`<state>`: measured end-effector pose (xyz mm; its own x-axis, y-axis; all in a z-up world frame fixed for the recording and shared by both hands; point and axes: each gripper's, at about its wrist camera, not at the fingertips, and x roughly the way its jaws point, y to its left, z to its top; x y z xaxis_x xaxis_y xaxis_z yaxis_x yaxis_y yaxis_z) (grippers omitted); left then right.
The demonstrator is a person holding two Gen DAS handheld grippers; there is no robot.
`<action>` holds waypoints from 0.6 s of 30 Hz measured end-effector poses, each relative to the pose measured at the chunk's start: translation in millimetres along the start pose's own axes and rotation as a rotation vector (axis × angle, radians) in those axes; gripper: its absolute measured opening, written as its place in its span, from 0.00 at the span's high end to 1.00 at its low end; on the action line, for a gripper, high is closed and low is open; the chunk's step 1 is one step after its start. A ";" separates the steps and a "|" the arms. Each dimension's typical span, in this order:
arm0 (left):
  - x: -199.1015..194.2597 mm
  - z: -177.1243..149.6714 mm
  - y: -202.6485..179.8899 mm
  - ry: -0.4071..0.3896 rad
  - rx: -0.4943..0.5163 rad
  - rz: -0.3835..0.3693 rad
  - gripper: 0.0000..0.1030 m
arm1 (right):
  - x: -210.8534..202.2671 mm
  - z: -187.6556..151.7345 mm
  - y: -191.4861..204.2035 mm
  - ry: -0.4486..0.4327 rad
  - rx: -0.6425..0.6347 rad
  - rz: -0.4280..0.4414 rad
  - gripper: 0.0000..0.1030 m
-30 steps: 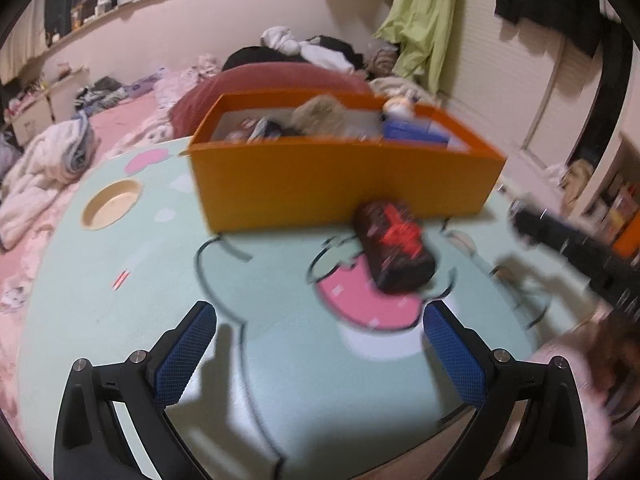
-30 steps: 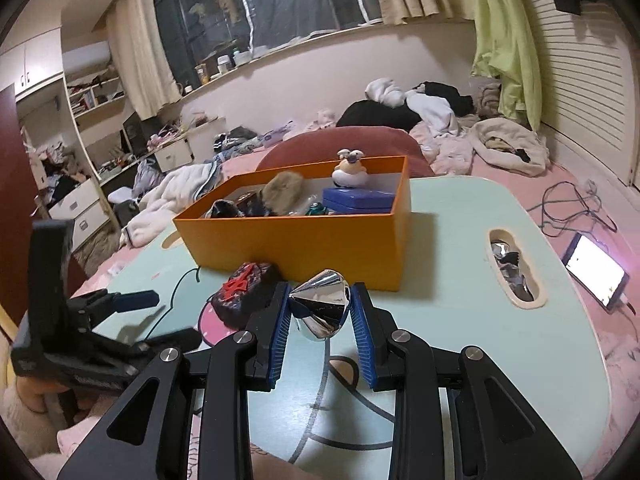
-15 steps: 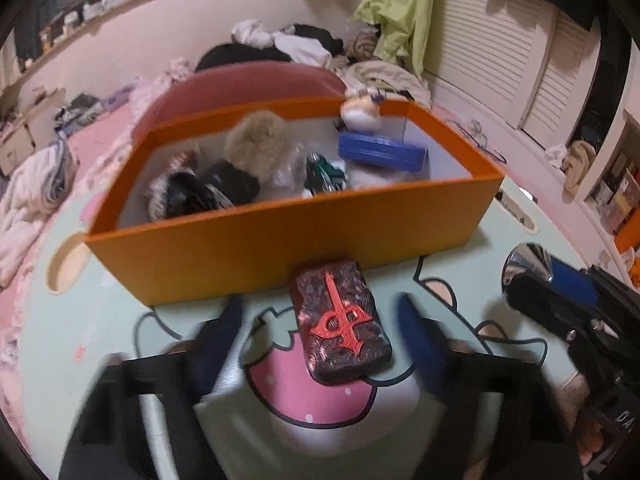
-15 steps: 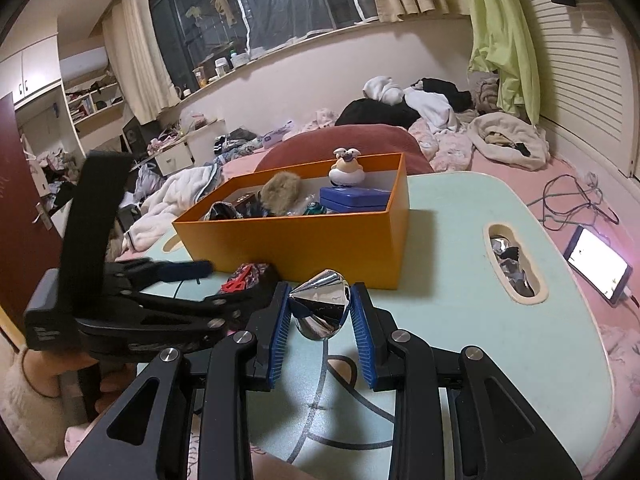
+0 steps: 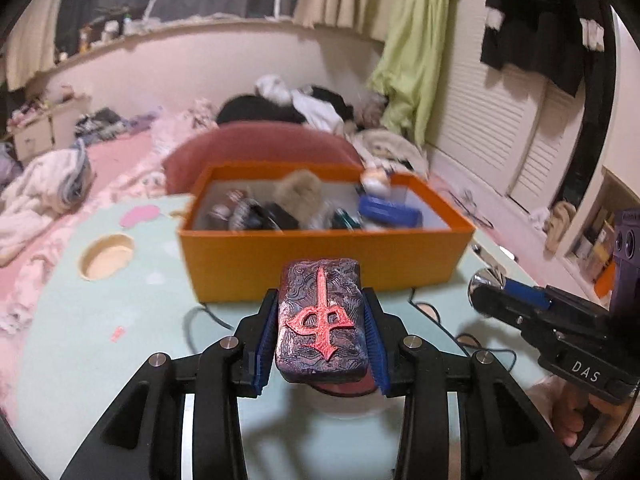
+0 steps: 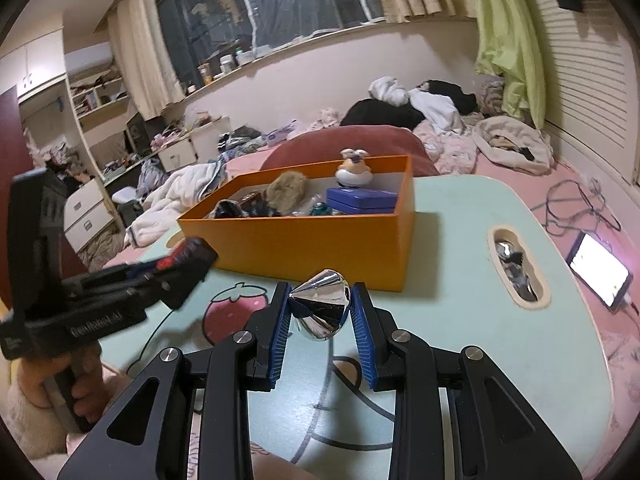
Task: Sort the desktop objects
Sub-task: 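Drop the black box into the orange box with the left gripper while the right drops the cone in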
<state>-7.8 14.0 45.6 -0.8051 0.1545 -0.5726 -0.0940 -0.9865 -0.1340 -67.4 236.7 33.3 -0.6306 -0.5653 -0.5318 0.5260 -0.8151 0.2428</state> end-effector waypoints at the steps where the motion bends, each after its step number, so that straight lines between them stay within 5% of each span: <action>1: -1.5 3.1 1.0 -0.010 0.005 0.005 0.63 | 0.5 3.3 3.6 0.002 -0.017 0.006 0.69; 12: 19.8 100.4 21.1 -0.104 0.016 0.053 0.62 | 40.4 95.0 32.0 -0.066 -0.089 -0.015 0.69; 13: 25.5 102.5 23.5 -0.099 0.014 0.064 0.58 | 50.1 99.6 30.9 -0.059 -0.083 -0.035 0.69; 15: 49.9 99.1 28.0 -0.046 0.016 0.127 0.00 | 74.1 100.3 28.2 0.004 -0.088 -0.086 0.59; 17: 74.1 80.2 33.8 0.014 0.006 0.180 0.00 | 96.8 90.9 21.0 0.110 -0.079 -0.143 0.34; 18: 83.0 71.3 35.8 0.046 0.002 0.172 0.00 | 104.5 83.7 17.6 0.150 -0.073 -0.160 0.34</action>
<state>-119.7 -12.4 50.9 -0.7816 -0.0146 -0.6236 0.0417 -0.9987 -0.0290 -171.8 152.7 49.9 -0.6202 -0.4001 -0.6748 0.4692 -0.8785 0.0896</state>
